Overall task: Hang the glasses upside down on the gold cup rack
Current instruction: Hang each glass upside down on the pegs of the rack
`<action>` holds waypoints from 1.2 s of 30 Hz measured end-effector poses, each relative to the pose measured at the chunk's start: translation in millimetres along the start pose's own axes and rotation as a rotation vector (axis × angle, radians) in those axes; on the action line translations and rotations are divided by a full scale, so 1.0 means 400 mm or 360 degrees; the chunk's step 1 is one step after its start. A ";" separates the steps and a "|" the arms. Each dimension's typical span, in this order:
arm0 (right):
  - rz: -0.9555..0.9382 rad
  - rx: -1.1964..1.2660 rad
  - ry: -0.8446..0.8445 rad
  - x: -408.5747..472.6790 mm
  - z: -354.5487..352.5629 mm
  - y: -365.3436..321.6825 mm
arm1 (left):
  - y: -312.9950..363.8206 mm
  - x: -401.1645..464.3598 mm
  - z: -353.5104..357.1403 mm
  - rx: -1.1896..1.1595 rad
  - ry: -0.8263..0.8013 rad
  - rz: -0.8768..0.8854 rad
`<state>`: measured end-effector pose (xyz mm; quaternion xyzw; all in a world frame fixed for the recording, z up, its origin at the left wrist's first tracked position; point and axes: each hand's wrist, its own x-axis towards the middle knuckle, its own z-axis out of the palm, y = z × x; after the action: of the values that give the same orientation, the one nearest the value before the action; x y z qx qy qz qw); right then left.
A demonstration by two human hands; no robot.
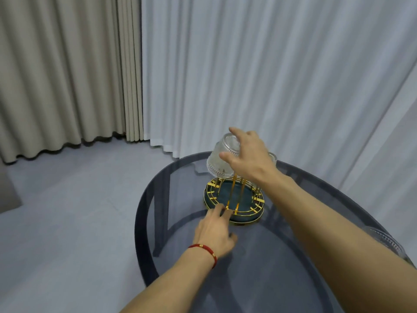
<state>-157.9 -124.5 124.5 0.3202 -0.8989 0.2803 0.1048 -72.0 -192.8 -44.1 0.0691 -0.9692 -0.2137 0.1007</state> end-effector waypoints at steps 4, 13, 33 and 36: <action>0.0020 -0.0071 -0.0057 0.017 0.058 0.013 | 0.000 0.001 -0.003 0.0037 -0.0018 -0.0007; -0.0040 -0.0355 -0.0187 0.025 0.128 0.020 | 0.002 -0.004 -0.004 0.0060 0.0006 -0.0001; -0.0171 -0.0217 0.0367 -0.256 0.006 0.170 | 0.185 -0.034 0.012 -0.0156 0.0253 0.0160; -0.0090 -0.0082 0.0620 -0.379 -0.068 0.273 | 0.256 -0.052 0.032 -0.0400 0.0200 0.0417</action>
<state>-109.7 39.1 43.5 0.2822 -0.8591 0.3108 0.2929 -63.8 -92.1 -15.1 -0.0577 -0.9275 -0.3133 0.1958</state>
